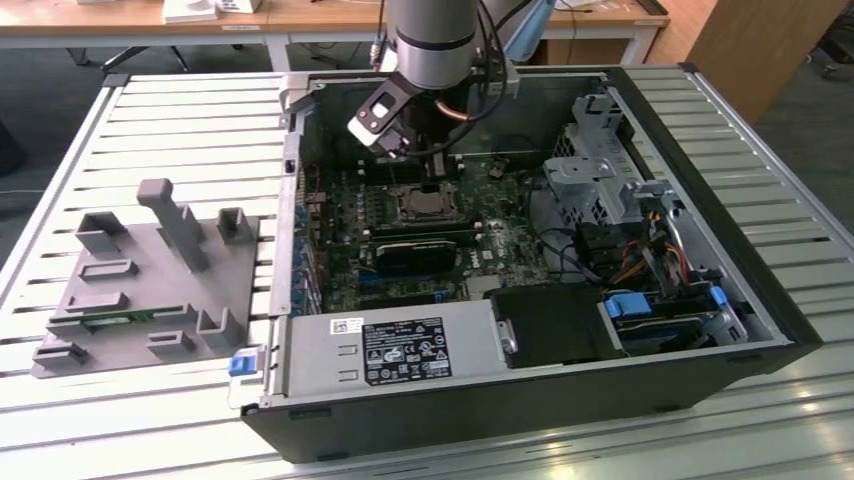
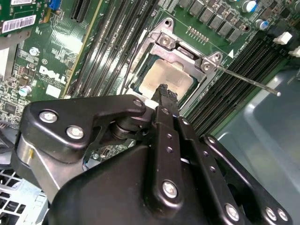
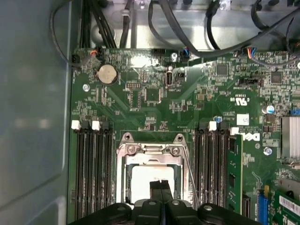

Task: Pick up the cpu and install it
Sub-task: 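Close the cpu cover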

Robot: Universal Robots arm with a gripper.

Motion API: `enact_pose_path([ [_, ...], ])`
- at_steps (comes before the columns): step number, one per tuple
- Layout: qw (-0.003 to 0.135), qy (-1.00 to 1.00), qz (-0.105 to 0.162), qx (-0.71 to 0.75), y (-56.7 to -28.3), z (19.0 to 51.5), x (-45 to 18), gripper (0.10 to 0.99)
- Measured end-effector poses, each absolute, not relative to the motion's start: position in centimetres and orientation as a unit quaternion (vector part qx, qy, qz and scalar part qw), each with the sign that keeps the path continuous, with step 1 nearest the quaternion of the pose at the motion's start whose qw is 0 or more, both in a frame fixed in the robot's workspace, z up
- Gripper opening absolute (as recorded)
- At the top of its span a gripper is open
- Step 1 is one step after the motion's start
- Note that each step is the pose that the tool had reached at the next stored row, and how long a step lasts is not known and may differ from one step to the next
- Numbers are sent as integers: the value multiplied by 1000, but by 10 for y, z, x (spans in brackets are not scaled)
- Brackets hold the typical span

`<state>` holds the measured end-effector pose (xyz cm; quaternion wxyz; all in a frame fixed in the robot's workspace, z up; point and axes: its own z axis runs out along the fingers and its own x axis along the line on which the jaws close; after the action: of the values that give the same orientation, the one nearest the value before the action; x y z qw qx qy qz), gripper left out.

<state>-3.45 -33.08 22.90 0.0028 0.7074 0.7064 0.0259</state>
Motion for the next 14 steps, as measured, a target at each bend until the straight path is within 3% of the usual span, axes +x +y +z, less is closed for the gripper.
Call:
enact_pose_path([
  [14,2,706,27,707,-331,221,-36,106],
])
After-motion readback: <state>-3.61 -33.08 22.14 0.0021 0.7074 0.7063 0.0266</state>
